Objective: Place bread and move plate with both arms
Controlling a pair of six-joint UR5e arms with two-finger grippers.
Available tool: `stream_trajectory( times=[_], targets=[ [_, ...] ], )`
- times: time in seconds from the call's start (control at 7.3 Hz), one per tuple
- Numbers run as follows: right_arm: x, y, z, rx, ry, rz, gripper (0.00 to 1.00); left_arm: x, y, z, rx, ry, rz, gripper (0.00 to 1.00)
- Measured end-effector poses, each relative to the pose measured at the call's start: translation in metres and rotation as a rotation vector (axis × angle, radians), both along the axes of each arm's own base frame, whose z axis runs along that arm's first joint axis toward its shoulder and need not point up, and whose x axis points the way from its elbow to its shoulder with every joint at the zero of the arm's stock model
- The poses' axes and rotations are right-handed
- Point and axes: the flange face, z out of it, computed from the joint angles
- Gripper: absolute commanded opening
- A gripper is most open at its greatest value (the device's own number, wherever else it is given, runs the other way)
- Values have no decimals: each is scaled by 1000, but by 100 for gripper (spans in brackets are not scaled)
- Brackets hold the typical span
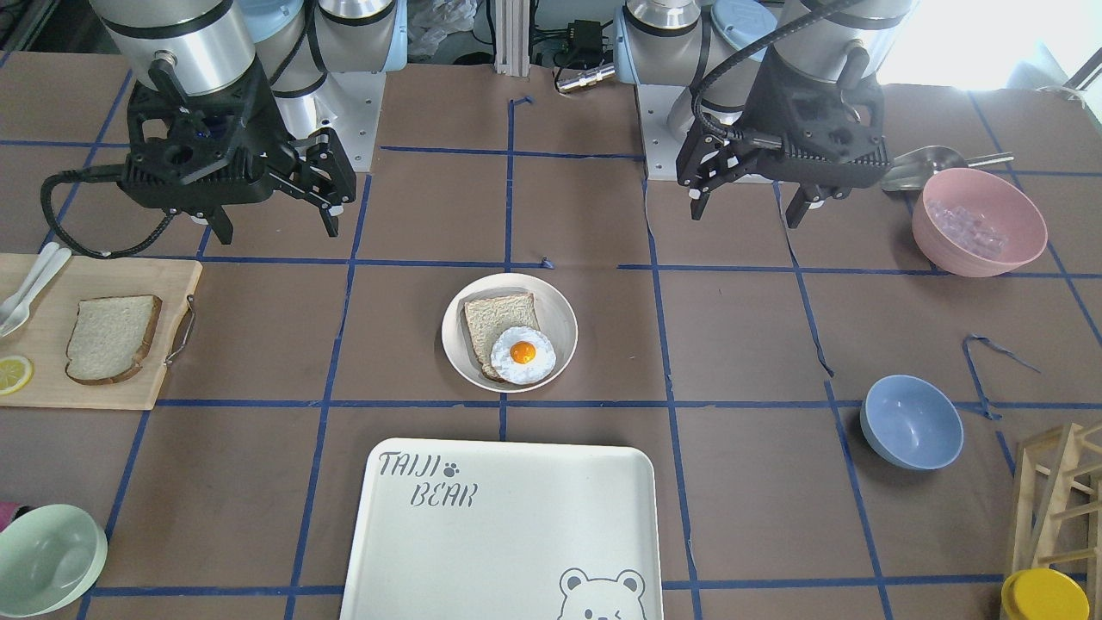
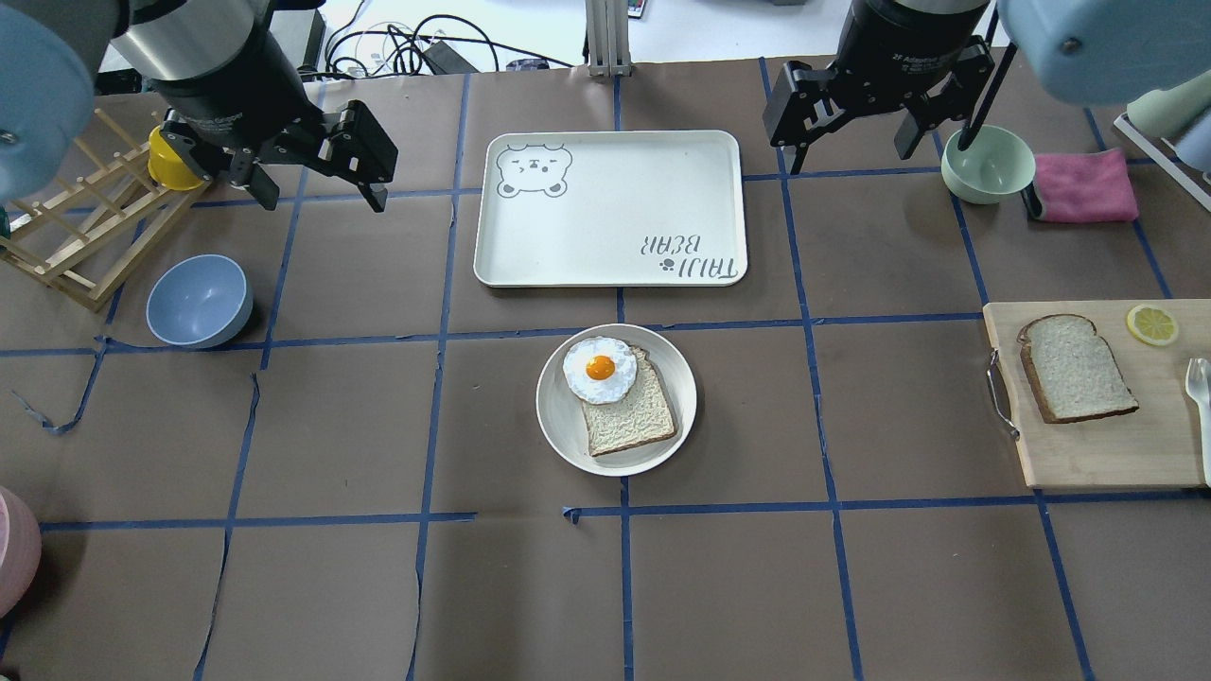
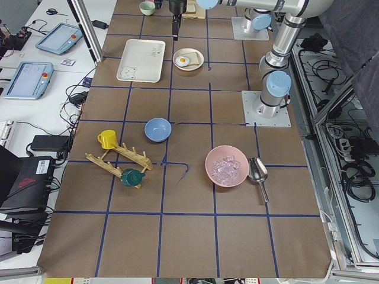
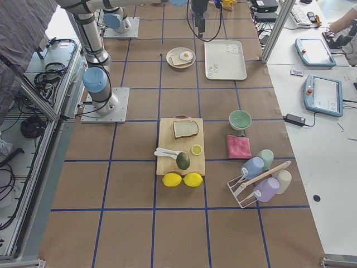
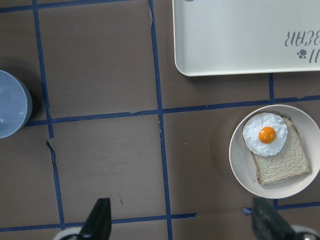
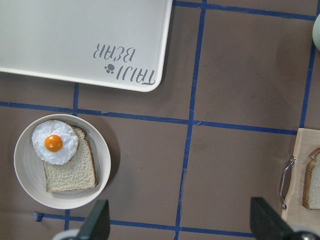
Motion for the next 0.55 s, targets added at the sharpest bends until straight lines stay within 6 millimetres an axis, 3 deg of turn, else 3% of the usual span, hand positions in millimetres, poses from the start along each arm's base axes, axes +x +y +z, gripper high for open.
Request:
stream_trajectory(
  times=[0.55],
  targets=[
    [-1, 0, 0, 0, 2, -2, 100, 0, 0, -1, 4, 9, 0, 100]
  ],
)
